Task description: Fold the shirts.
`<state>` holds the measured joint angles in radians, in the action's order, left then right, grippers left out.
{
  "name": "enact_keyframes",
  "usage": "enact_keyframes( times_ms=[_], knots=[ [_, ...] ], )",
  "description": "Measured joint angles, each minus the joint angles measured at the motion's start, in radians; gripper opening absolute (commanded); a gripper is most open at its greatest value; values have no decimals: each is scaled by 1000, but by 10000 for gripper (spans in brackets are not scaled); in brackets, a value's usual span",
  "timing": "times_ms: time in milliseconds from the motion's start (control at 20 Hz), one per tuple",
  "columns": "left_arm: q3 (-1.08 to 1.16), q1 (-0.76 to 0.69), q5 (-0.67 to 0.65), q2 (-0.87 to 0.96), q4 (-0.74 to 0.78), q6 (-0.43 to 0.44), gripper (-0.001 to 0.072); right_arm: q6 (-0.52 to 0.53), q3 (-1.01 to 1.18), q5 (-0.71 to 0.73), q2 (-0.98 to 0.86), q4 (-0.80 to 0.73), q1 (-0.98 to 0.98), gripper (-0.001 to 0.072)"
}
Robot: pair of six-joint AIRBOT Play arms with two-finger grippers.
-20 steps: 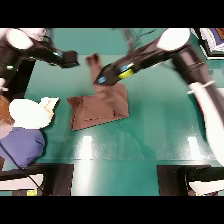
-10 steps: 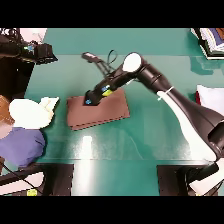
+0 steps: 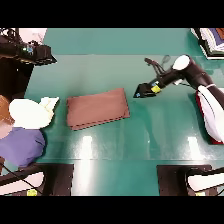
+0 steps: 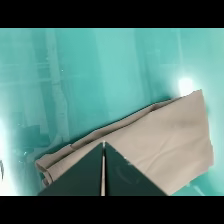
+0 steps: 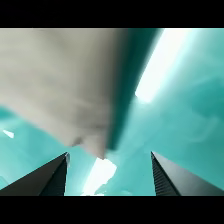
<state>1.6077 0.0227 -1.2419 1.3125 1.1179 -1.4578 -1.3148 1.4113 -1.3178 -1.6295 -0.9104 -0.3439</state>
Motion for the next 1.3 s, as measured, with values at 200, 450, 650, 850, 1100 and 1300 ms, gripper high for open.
enact_keyframes(
  times_ms=[200,450,650,850,1100,1300],
  knots=[
    [-1,-23,16,2,-7,14,25,77,-128,74,-38,177,57,578],
    [-1,-47,42,2,-10,23,26,134,-76,106,-165,306,-48,577],
    [-1,-53,44,2,-14,24,26,146,49,113,-270,327,-161,233],
    [-1,-54,34,2,-27,25,25,152,148,111,-320,333,-216,23],
    [-1,-54,2,2,-74,25,25,144,220,77,-267,326,-132,23],
    [-1,-65,-10,2,-115,26,24,87,233,64,-124,209,63,23]
  ],
)
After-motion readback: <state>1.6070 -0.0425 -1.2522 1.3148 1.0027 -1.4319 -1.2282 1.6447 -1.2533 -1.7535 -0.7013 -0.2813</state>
